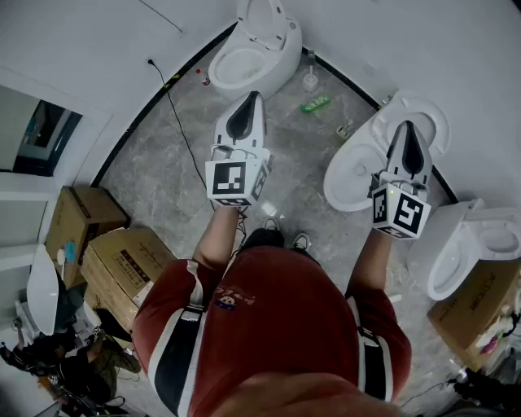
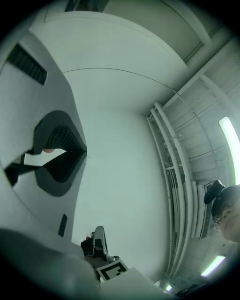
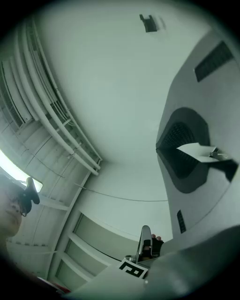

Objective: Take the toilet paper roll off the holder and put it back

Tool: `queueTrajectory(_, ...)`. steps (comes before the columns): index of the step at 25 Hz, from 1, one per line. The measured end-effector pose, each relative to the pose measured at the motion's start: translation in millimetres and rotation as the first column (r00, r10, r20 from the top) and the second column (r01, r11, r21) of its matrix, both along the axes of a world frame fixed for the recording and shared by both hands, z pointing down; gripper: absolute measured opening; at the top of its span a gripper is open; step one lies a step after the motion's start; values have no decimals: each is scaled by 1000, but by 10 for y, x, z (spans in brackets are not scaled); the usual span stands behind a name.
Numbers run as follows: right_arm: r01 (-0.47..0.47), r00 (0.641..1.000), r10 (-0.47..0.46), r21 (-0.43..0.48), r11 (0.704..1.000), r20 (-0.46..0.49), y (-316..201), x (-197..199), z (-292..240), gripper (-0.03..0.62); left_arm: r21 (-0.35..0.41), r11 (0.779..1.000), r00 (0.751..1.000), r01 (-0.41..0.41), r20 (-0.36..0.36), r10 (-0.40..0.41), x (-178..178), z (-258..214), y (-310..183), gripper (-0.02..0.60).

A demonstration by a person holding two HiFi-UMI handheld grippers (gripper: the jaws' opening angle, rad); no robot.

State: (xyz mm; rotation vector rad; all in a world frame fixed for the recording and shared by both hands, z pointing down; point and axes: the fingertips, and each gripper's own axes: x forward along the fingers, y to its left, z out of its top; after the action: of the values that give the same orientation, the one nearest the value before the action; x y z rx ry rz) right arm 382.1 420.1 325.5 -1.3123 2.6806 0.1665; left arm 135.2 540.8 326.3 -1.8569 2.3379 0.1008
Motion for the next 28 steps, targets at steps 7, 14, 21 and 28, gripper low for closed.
queueTrajectory(7, 35, 999, -36, 9, 999, 21, 281, -28, -195, 6, 18, 1000, 999, -25, 41, 24, 229, -206, 262, 18)
queueTrajectory(14, 66, 996, -66, 7, 998, 57, 455, -483, -267, 8, 26, 1000, 998, -18, 57, 16, -170, -258, 502, 18)
queueTrajectory(21, 53, 997, -53, 10, 999, 51, 492, -937, -187, 8, -1, 999, 998, -34, 51, 34, -637, -113, 569, 18)
queueTrajectory(28, 30, 998, -31, 16, 999, 53, 524, -1205, -155, 6, 13, 998, 998, -55, 23, 55, -939, -57, 524, 18)
